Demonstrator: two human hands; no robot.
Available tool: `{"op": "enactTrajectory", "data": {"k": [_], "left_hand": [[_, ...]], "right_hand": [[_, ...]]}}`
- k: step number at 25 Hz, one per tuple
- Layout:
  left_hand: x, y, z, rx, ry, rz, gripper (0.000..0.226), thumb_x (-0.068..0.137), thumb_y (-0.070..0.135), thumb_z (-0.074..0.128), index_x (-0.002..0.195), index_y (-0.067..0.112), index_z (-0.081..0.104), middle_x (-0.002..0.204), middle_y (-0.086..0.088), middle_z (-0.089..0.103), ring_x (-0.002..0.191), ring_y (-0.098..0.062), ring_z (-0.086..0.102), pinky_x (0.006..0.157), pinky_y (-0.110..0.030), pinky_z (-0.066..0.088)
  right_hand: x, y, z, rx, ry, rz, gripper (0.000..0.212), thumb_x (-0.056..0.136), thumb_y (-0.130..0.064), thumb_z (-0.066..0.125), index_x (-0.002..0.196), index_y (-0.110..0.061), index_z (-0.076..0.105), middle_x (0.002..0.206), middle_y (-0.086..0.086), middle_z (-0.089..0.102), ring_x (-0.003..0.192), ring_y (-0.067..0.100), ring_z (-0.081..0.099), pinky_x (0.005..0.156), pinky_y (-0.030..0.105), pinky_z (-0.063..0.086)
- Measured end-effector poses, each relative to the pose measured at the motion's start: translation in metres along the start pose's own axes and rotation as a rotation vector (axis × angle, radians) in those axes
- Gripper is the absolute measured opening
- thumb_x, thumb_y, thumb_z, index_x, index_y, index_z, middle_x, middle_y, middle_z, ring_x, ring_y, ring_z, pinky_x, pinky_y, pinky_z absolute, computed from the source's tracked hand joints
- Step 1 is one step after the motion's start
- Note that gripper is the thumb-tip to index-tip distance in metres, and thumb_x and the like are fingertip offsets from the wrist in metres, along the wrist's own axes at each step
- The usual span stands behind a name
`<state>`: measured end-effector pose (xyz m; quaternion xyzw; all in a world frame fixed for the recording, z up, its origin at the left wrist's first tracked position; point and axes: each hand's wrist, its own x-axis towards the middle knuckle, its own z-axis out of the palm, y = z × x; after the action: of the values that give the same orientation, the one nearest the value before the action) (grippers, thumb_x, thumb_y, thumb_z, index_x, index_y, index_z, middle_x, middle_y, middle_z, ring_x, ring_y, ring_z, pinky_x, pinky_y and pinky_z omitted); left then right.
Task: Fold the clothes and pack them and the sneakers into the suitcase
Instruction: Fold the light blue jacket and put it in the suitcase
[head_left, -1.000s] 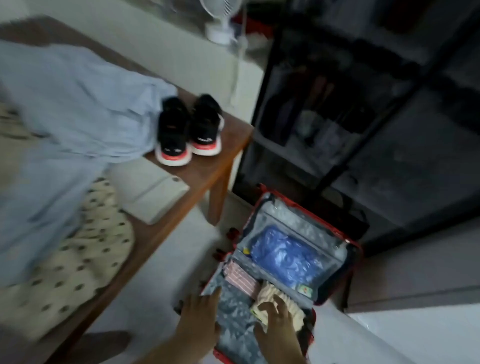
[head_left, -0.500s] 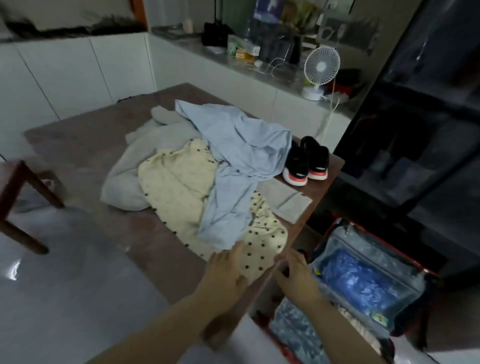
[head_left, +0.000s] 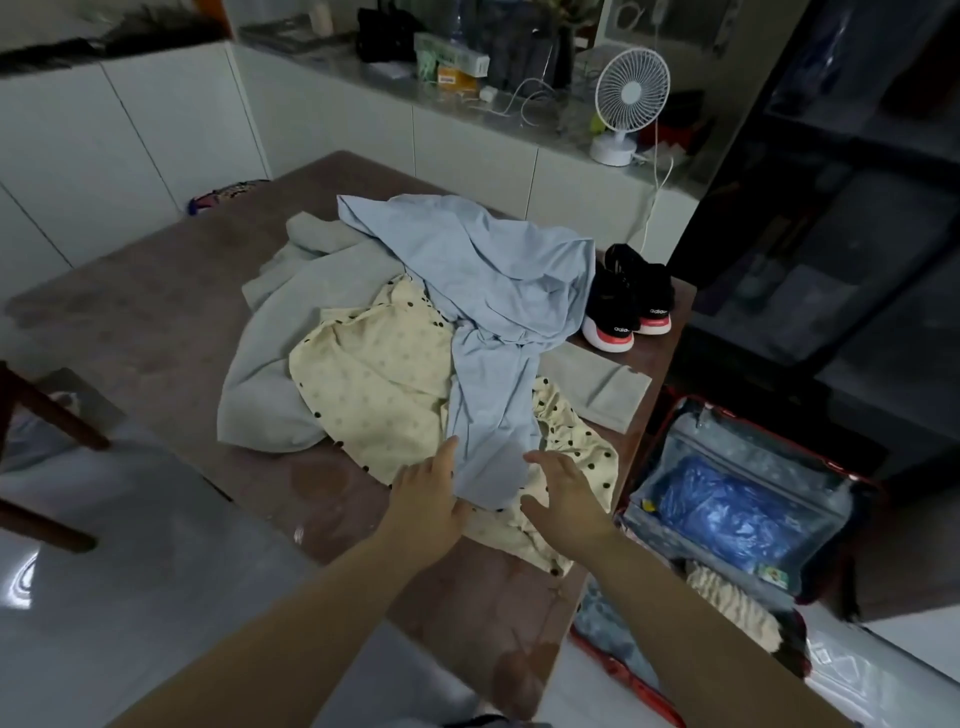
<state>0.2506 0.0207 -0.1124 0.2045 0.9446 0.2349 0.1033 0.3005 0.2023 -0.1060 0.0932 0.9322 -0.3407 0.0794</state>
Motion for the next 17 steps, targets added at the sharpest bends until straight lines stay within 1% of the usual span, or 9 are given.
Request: {"op": "enactTrajectory", "data": {"k": [3, 6, 9, 12, 15, 17], "left_hand": [[0.031, -0.002, -0.013, 0.08, 0.017, -0.082, 0.071, 0.086, 0.024, 0.049, 0.147, 0.018, 0.013, 0.13, -0.004, 0.048, 0.128, -0.024, 0.038, 0.115, -0.049, 0.01], [0.067, -0.005, -0.023, 0.118, -0.013, -0.079, 0.069, 0.087, 0.025, 0.05, 0.146, 0.019, 0.015, 0.135, -0.004, 0.045, 0.133, -0.024, 0.033, 0.116, -0.048, 0.008], [0.113, -0.013, -0.031, 0.149, -0.044, 0.056, 0.068, 0.09, 0.028, 0.049, 0.148, 0.019, 0.013, 0.14, -0.003, 0.041, 0.135, -0.022, 0.029, 0.116, -0.047, 0.009], [0.172, -0.023, -0.044, 0.182, -0.111, 0.214, 0.066, 0.092, 0.028, 0.047, 0.148, 0.021, 0.013, 0.145, -0.002, 0.035, 0.137, -0.023, 0.023, 0.116, -0.045, 0.008], [0.227, -0.021, -0.06, 0.319, -0.113, 0.411, 0.06, 0.094, 0.031, 0.046, 0.147, 0.023, 0.018, 0.149, 0.001, 0.03, 0.139, -0.021, 0.02, 0.116, -0.042, 0.009], [0.263, -0.015, -0.066, 0.373, -0.142, 0.5, 0.056, 0.095, 0.032, 0.046, 0.145, 0.024, 0.022, 0.151, 0.004, 0.026, 0.142, -0.018, 0.015, 0.116, -0.041, 0.003]], "right_hand": [[0.032, -0.006, -0.008, -0.012, -0.018, 0.003, 0.055, 0.091, -0.02, 0.052, 0.142, -0.019, 0.031, 0.149, 0.004, 0.025, 0.137, 0.024, 0.024, 0.107, 0.033, 0.028], [0.064, -0.015, -0.01, 0.0, -0.017, 0.052, 0.057, 0.09, -0.018, 0.053, 0.142, -0.018, 0.031, 0.147, 0.007, 0.029, 0.136, 0.025, 0.027, 0.109, 0.035, 0.026], [0.094, -0.023, -0.007, 0.02, 0.017, 0.124, 0.062, 0.088, -0.021, 0.056, 0.143, -0.015, 0.029, 0.147, 0.01, 0.029, 0.136, 0.027, 0.027, 0.111, 0.039, 0.027], [0.122, -0.032, -0.007, 0.035, 0.143, 0.266, 0.069, 0.087, -0.027, 0.06, 0.144, -0.014, 0.024, 0.146, 0.008, 0.028, 0.135, 0.026, 0.03, 0.107, 0.036, 0.027], [0.141, -0.041, -0.002, 0.108, 0.238, 0.428, 0.064, 0.086, -0.021, 0.062, 0.14, -0.013, 0.029, 0.142, 0.008, 0.034, 0.13, 0.026, 0.039, 0.099, 0.034, 0.034], [0.151, -0.043, 0.002, 0.174, 0.301, 0.525, 0.059, 0.085, -0.012, 0.059, 0.137, -0.017, 0.034, 0.141, 0.006, 0.036, 0.123, 0.024, 0.047, 0.091, 0.031, 0.039]]}}
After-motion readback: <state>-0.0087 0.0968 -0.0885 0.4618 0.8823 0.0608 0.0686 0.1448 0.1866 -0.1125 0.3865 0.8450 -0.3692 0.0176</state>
